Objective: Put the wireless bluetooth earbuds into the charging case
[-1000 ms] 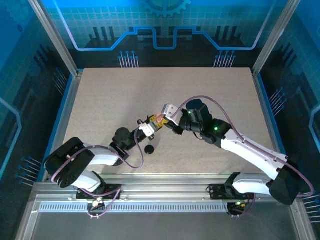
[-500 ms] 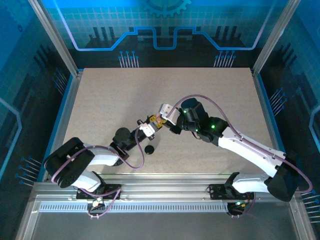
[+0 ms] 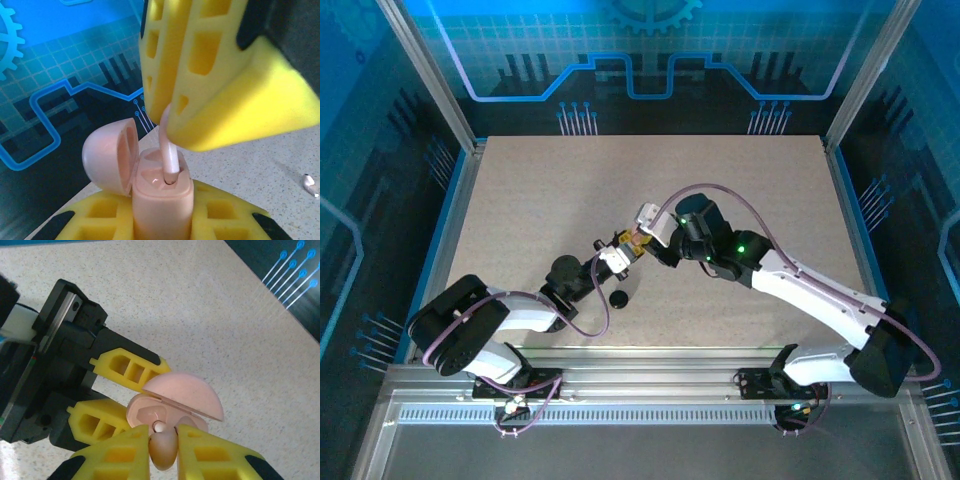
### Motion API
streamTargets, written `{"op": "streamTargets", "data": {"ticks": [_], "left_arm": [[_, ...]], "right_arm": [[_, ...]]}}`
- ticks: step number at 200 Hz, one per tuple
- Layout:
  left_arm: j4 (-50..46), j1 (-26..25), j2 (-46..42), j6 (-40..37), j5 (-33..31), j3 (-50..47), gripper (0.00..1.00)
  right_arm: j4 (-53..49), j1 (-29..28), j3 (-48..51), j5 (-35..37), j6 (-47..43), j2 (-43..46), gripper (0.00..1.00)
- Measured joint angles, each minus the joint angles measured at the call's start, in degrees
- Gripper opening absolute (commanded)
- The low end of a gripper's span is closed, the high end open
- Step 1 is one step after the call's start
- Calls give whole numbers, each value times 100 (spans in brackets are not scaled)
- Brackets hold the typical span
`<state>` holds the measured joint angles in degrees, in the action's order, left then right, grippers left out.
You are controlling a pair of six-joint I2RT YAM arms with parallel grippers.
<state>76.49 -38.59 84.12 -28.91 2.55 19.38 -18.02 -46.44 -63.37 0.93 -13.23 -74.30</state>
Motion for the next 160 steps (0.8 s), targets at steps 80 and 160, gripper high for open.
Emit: {"op": "streamTargets", "data": {"ticks": [80,160], "left_arm": [[9,-28,0,-20,4,-17,14],[101,-59,0,-20,2,-42,14]], "right_arm": [[-358,76,-308,-203,1034,-166,22],[-754,114,-518,-308,1674,-376,23]]}}
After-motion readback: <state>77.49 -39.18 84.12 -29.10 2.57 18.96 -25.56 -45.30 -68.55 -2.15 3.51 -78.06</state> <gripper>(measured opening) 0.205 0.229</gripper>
